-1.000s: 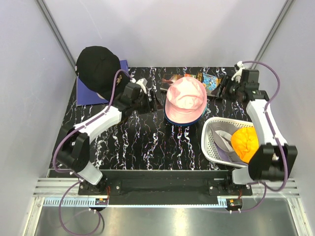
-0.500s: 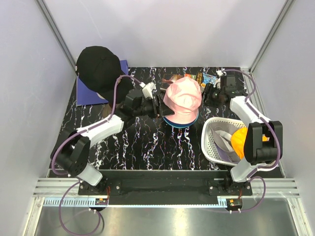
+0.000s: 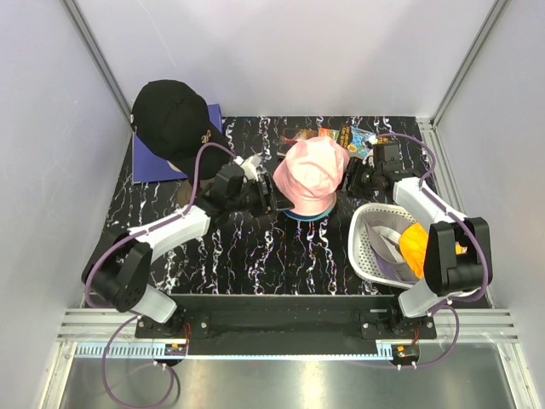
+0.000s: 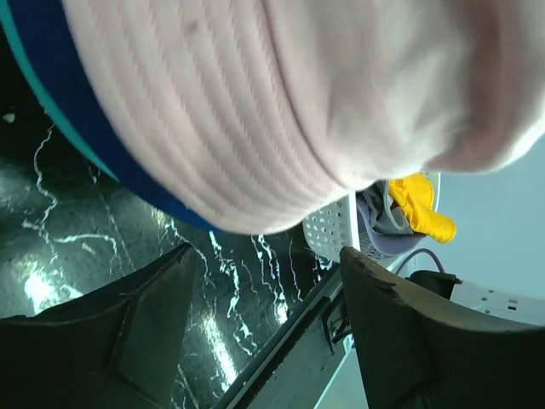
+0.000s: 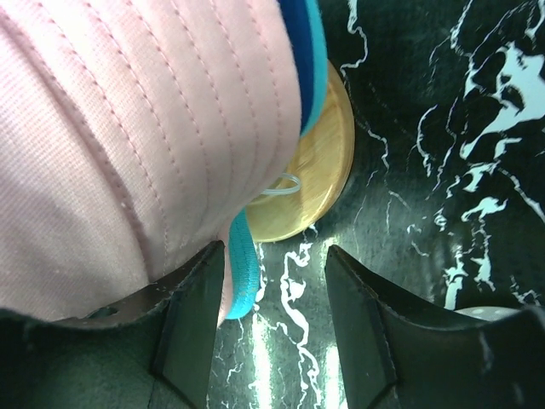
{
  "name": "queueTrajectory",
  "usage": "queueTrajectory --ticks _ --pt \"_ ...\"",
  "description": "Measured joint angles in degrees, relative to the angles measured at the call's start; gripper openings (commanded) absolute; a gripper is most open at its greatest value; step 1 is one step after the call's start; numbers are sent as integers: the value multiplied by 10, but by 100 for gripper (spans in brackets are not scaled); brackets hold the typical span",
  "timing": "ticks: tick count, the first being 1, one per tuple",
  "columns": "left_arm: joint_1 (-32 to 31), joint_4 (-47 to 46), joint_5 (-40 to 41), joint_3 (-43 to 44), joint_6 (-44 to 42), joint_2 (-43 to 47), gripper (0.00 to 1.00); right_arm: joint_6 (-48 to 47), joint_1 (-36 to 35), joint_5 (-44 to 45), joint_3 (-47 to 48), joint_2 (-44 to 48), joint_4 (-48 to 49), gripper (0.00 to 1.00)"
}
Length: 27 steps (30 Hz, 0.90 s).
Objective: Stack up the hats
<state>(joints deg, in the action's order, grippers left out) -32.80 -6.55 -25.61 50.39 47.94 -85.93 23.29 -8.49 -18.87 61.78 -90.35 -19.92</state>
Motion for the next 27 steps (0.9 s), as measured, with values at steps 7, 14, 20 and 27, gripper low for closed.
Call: queueTrajectory --ticks 7,14,20,27 --pt "9 -44 3 -17 4 -2 70 6 -6 0 -10 9 1 59" --pt "21 -134 3 -44 17 -19 63 6 -7 0 -11 16 0 59" --pt "41 -184 1 -63 25 -23 61 6 -9 0 -15 21 -1 59" --pt "58 -251 -4 -78 43 -40 55 6 -9 0 -17 22 -10 60"
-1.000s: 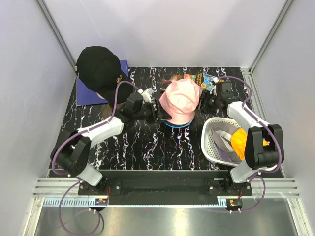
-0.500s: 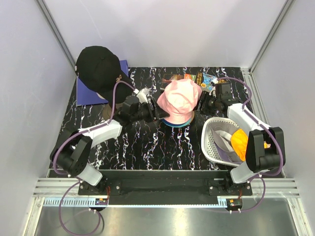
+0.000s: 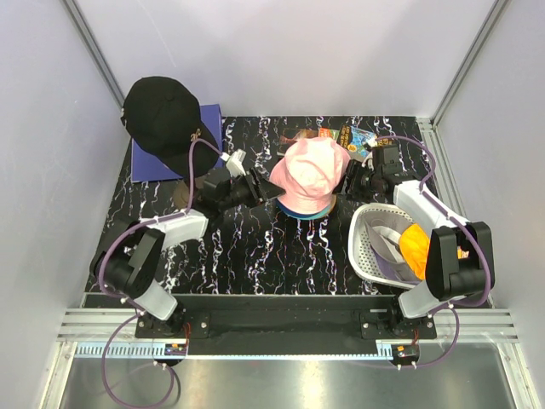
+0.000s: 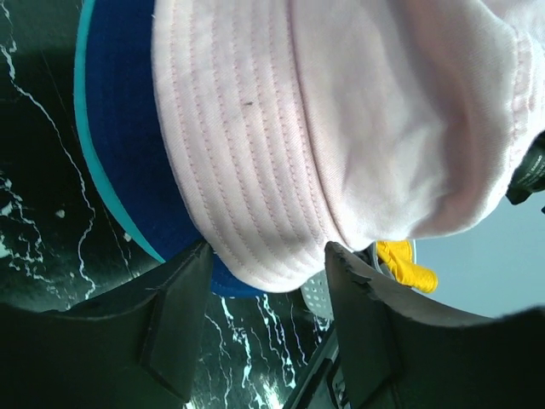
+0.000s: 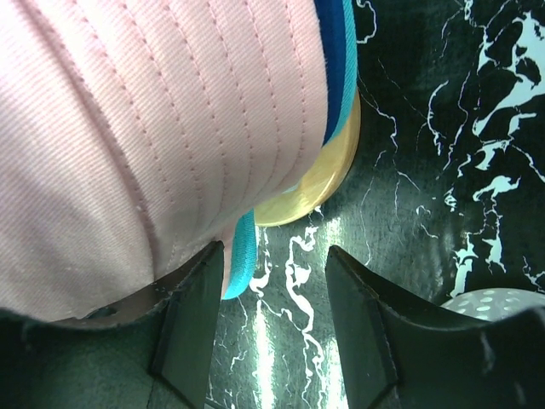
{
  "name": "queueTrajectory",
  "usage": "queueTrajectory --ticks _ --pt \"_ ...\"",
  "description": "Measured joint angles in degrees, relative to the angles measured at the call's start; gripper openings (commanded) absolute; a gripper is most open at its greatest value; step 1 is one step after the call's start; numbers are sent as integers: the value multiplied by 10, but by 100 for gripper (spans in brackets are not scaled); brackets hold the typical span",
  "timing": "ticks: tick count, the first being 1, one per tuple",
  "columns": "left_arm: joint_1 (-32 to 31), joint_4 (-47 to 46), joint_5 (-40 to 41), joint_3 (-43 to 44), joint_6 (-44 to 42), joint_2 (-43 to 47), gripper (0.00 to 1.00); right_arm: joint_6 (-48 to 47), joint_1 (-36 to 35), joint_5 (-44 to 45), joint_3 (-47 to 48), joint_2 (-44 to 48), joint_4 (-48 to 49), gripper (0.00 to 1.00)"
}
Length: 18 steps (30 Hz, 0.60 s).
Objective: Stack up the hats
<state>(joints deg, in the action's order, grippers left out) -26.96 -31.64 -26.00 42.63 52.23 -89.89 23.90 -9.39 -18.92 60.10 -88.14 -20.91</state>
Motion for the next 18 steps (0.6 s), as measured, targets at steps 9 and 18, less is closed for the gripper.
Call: queueTrajectory --ticks 9,18 --pt "5 -28 -8 1 11 -34 25 -1 0 6 -5 16 -21 64" --pt "13 -24 -16 27 13 -60 0 -33 53 -5 -11 63 -49 65"
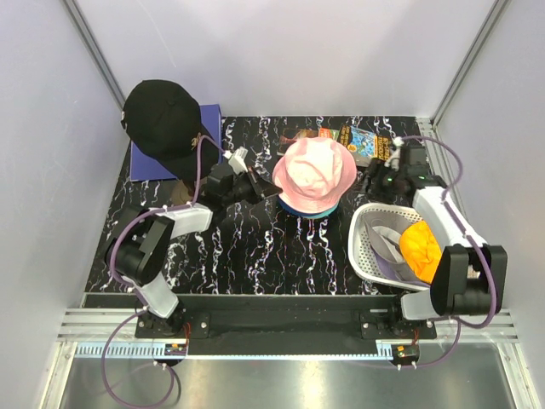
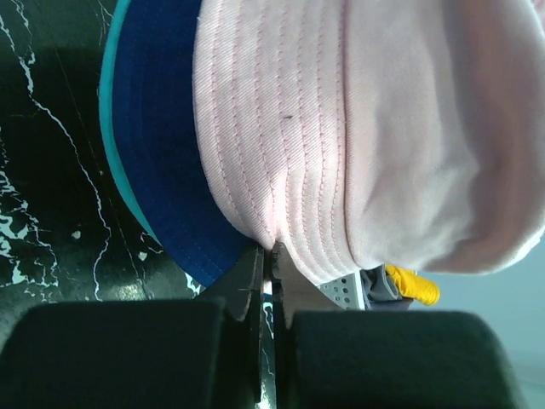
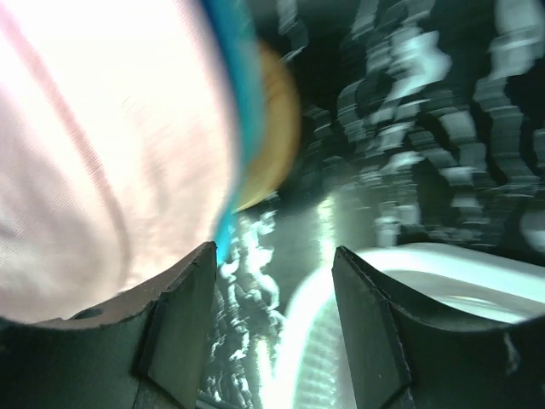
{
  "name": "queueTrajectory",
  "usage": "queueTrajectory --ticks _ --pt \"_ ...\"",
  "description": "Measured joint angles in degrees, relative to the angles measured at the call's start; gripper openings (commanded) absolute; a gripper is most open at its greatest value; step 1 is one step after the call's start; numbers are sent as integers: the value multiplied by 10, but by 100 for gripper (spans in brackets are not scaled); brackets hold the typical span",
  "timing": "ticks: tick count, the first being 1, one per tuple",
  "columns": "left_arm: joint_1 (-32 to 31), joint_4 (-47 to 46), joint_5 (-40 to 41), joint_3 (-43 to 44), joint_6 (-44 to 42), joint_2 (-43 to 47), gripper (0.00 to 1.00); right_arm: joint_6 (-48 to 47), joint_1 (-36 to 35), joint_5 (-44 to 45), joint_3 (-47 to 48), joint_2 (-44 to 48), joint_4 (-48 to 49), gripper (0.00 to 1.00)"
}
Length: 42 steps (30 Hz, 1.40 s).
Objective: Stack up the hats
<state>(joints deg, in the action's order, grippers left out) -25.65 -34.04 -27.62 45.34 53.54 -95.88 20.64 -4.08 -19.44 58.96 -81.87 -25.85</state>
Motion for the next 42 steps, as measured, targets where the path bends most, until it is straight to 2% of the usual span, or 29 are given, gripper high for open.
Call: queueTrajectory --ticks 3,6,10,17,26,29,36,39,40,42 --pt "2 28 0 23 -9 -10 0 -25 68 -21 -1 17 -5 65" --pt "4 82 8 58 -30 -15 0 -50 97 -50 8 21 -7 64" --pt "8 155 20 111 -66 -23 0 -69 99 -106 37 12 7 63" --pt "10 241 28 187 -110 -62 0 -60 103 -186 49 -23 104 59" --pt "10 284 32 215 -130 -78 0 -25 104 -270 63 -96 198 57" --pt "10 286 33 219 -133 -80 0 -13 104 -293 63 -107 223 54" --pt "10 297 34 226 -135 -88 0 14 105 -326 67 -136 266 37" --pt "10 298 34 226 -135 -90 0 18 105 -331 72 -152 267 18" --pt "10 299 34 226 -135 -90 0 20 105 -334 73 -157 267 4" --pt "10 299 34 226 -135 -90 0 23 105 -340 73 -163 266 0"
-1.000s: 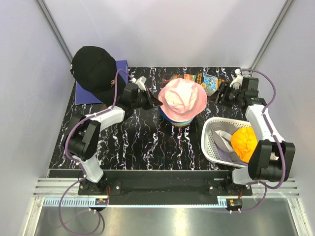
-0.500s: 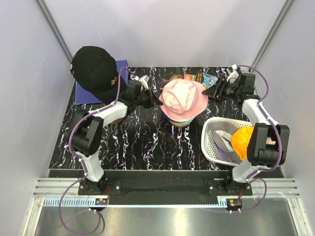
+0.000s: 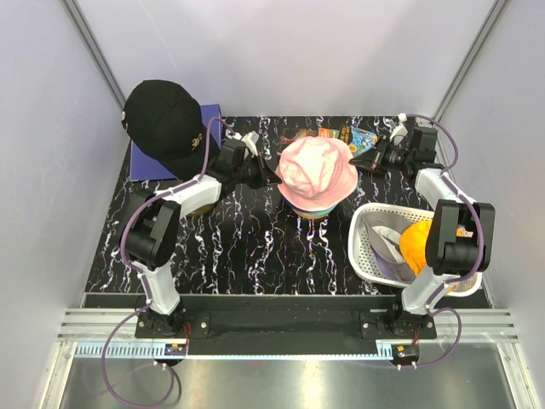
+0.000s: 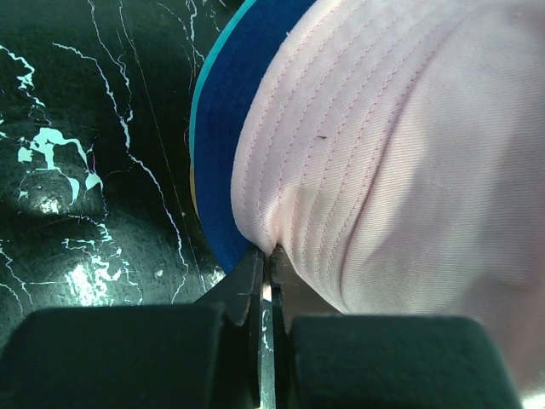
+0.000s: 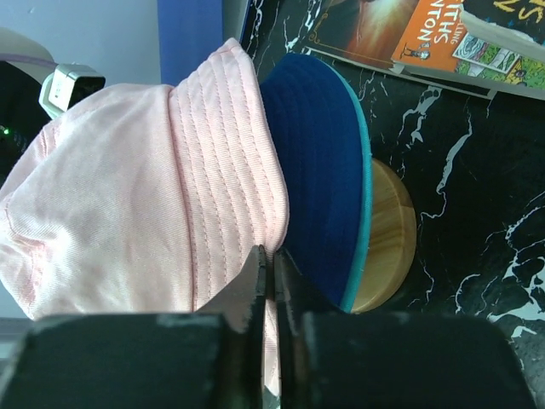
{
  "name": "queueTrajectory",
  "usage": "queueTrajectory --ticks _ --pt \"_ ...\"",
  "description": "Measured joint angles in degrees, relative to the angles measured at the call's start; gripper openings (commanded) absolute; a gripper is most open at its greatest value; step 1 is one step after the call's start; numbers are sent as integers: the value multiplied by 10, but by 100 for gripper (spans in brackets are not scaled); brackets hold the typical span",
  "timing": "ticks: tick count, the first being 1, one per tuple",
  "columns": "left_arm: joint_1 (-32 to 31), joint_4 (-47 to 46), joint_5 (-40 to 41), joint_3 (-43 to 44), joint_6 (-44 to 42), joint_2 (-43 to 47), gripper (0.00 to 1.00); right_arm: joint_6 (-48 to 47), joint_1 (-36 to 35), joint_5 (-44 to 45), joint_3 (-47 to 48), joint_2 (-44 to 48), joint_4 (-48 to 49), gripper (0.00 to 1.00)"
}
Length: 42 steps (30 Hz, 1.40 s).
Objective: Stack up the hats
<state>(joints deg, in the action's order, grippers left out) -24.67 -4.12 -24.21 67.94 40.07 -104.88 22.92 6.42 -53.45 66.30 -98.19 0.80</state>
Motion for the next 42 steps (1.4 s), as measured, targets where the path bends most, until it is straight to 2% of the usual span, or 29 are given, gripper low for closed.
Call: queueTrajectory --ticks 4,14,23,25,26,27,28,30,32,33,34,39,42 --pt "0 2 0 5 0 -3 0 2 0 3 4 -4 -11 0" --pt "0 20 0 13 0 -22 0 -43 -17 94 71 -34 -145 0" --pt "0 39 0 35 0 -32 0 -54 -31 142 74 -39 -187 0" --pt "0 44 0 37 0 -32 7 -53 -32 146 74 -39 -189 0" --pt "0 46 0 39 0 -32 15 -52 -32 149 74 -38 -191 3" --pt "0 49 0 41 -2 -32 34 -51 -32 150 74 -38 -193 9" --pt "0 54 0 45 -5 -32 48 -50 -32 152 76 -37 -198 26" --pt "0 68 8 53 -13 -32 69 -45 -31 165 86 -35 -214 41" --pt "0 86 20 58 -27 -30 77 -39 -30 184 98 -33 -231 55" --pt "0 94 26 59 -32 -28 84 -35 -28 196 104 -30 -241 59" --pt "0 103 33 60 -38 -24 88 -32 -24 208 110 -23 -255 61" --pt "-4 140 61 59 -70 18 91 -21 -11 293 119 48 -324 68" --pt "-9 150 74 57 -94 54 91 -10 -7 392 118 119 -390 72"
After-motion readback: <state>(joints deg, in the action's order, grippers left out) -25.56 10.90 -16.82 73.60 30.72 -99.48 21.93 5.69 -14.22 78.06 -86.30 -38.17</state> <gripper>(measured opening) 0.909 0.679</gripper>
